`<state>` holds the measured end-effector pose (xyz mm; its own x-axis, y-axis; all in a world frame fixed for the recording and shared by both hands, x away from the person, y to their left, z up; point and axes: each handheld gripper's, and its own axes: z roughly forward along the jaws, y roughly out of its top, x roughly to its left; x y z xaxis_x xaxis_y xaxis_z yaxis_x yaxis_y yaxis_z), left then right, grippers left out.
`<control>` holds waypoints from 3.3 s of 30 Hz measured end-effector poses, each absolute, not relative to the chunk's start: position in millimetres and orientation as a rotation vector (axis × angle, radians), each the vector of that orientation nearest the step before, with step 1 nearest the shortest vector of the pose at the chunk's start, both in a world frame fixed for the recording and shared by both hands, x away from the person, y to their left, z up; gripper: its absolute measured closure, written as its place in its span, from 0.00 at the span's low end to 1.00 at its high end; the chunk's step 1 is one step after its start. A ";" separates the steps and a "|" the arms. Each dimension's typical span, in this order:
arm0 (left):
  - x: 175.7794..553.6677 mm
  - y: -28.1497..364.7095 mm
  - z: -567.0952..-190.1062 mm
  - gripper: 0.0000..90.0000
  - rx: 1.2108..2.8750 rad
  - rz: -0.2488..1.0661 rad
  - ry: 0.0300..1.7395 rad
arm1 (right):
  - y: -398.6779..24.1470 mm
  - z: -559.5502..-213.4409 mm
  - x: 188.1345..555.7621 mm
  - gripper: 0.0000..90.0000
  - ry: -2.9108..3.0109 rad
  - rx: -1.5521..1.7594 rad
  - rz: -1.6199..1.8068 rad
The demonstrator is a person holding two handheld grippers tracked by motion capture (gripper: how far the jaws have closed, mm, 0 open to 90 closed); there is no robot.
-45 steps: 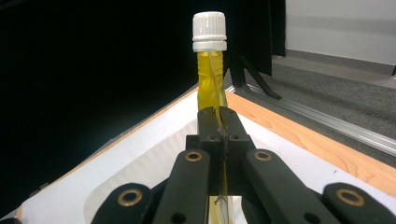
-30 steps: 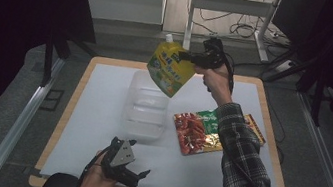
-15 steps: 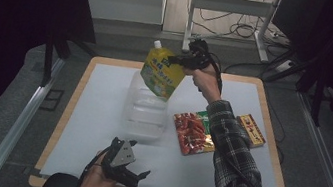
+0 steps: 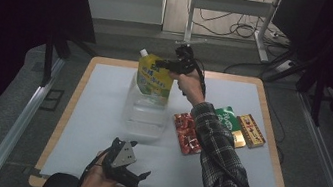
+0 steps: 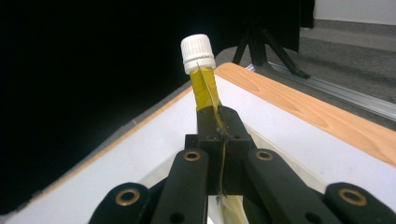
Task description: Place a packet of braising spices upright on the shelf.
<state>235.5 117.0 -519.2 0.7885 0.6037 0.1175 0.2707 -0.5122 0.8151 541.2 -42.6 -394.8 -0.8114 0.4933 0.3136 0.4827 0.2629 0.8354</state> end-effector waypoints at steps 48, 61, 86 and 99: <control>234.8 110.0 -524.2 0.00 2.171 0.497 0.609 | -74.5 -400.6 496.5 0.04 2.513 0.756 1.403; 235.1 110.5 -523.8 0.00 2.164 0.511 0.610 | -91.4 -405.5 482.0 0.03 2.543 0.716 1.363; 235.4 109.8 -524.3 0.00 2.170 0.528 0.611 | -154.3 -419.2 448.5 0.03 2.526 0.734 1.248; 235.6 108.3 -524.9 0.00 2.182 0.528 0.601 | -195.7 -431.3 427.6 0.03 2.495 0.804 1.216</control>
